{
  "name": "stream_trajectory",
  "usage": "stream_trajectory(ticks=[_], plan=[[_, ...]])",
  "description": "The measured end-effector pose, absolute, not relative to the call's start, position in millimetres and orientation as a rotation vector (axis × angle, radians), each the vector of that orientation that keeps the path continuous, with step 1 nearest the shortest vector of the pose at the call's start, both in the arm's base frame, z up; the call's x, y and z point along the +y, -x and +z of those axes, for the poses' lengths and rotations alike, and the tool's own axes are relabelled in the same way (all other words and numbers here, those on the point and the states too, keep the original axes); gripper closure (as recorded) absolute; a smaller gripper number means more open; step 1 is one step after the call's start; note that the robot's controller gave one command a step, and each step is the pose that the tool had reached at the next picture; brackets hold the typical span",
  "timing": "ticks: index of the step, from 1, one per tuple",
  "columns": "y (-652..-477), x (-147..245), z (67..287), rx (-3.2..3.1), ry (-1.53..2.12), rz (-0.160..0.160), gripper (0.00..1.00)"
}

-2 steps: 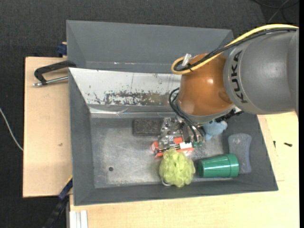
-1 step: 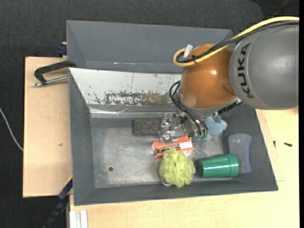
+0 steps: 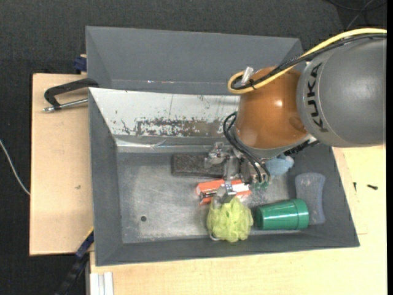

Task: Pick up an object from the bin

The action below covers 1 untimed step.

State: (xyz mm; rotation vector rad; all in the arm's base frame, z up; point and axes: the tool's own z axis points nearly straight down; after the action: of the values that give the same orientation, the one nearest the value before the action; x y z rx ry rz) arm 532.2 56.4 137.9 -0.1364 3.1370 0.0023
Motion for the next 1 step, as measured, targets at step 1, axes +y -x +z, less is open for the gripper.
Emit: stream_trajectory(ticks=[1], plan=[[-530.1, 53.9, 128.7, 3.139, 0.111, 0.003, 0.00]])
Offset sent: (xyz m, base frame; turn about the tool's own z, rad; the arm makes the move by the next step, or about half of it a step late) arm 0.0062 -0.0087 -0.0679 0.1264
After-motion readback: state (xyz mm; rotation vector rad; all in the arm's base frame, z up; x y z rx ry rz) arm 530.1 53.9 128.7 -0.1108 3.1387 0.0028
